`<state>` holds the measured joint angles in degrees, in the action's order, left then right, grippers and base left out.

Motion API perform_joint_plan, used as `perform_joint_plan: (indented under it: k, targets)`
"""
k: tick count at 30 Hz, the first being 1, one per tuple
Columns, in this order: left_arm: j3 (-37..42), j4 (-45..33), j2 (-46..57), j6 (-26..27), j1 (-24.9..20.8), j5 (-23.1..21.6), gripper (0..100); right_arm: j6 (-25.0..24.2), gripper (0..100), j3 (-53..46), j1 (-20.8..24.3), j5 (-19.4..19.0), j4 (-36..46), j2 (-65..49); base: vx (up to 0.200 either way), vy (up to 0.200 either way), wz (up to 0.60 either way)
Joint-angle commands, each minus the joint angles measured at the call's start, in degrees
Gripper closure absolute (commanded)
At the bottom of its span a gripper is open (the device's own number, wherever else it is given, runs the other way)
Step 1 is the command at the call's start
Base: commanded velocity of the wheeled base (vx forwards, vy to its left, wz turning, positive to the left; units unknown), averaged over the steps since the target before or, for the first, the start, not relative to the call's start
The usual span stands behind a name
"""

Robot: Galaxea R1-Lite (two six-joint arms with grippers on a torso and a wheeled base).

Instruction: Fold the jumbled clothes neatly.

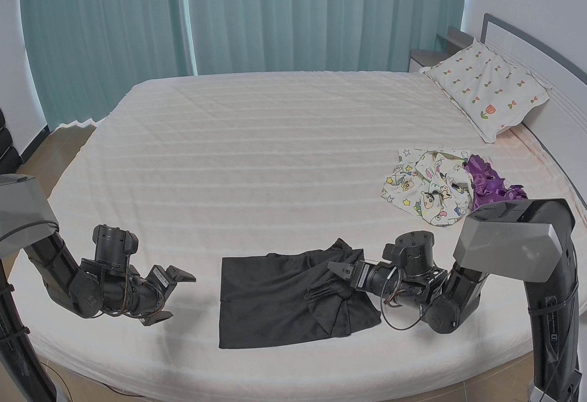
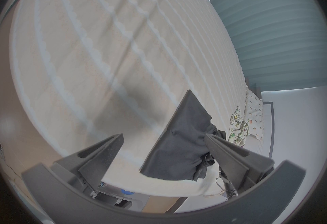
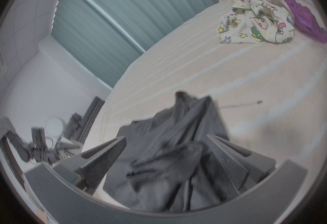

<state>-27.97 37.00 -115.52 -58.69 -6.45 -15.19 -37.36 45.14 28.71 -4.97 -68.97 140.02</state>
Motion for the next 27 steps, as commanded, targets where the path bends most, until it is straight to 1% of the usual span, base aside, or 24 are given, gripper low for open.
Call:
perform_joint_plan:
  k: [1, 3, 5, 6, 8, 9, 12, 15, 16, 17, 19, 23, 27]
  targets:
    - [-0.2, 0.0, -0.1, 0.1, -0.1, 0.0, 0, 4.0, 0, -2.6, 5.4, 2.3, -0.5, -0.9, 0.0, 0.0, 0.0]
    - [-0.4, -0.1, -0.2, 0.2, -0.1, 0.2, 0, 5.3, 0, -1.5, 6.6, 4.2, 0.1, -0.1, 0.0, 0.0, 0.0]
    - [-0.6, -0.1, -0.3, 0.2, -0.1, 0.2, 0, 6.7, 0, -0.2, 7.8, 5.1, 0.3, 1.0, 0.0, 0.0, 0.0]
    - [-0.6, -0.1, -0.5, 0.2, -0.1, 0.9, 0, 8.2, 0, 0.3, 8.4, 5.5, 0.7, 1.5, 0.0, 0.0, 0.0]
    - [-0.7, -0.1, -0.7, 0.2, -0.6, 1.6, 0, 9.5, 0, 0.5, 9.0, 6.1, 1.3, 1.8, 0.0, 0.0, 0.0]
    - [-0.7, -0.1, -1.0, 0.1, -1.1, 2.3, 0, 10.9, 0, 0.5, 9.3, 7.4, 1.7, 2.1, 0.0, 0.0, 0.0]
    - [-0.8, 0.0, -1.2, -0.1, -1.1, 2.7, 0, 11.6, 0, 0.4, 9.4, 9.2, 1.7, 2.6, 0.0, 0.0, 0.0]
    - [-0.8, 0.0, -1.2, -0.1, -1.1, 2.7, 0, 12.8, 0, 0.0, 9.3, 11.7, 1.6, 2.3, 0.0, 0.2, 0.0]
    - [-0.8, 0.0, -1.2, -0.1, -1.1, 2.7, 0, 12.8, 0, 0.0, 9.3, 11.7, 1.6, 2.3, 0.0, 0.2, 0.0]
    - [-0.9, 0.0, -1.2, -0.1, -1.1, 2.7, 0, 14.9, 0, -0.1, 9.2, 14.1, 1.1, 2.1, 0.0, 0.2, 0.0]
    - [-0.9, 0.0, -1.2, -0.1, -1.1, 2.7, 0, 16.9, 0, -0.2, 9.4, 15.5, 1.1, 2.3, 0.0, 0.2, 0.0]
    - [-0.9, 0.0, -1.2, -0.1, -1.1, 2.7, 0, 17.9, 0, 0.8, 10.6, 16.1, 1.1, 4.0, 0.0, 0.2, 0.0]
    - [-0.9, 0.0, -1.3, -0.1, -1.1, 2.7, 0, 18.3, 0, 3.6, 10.6, 18.5, 1.7, 5.0, 0.0, 0.2, 0.0]
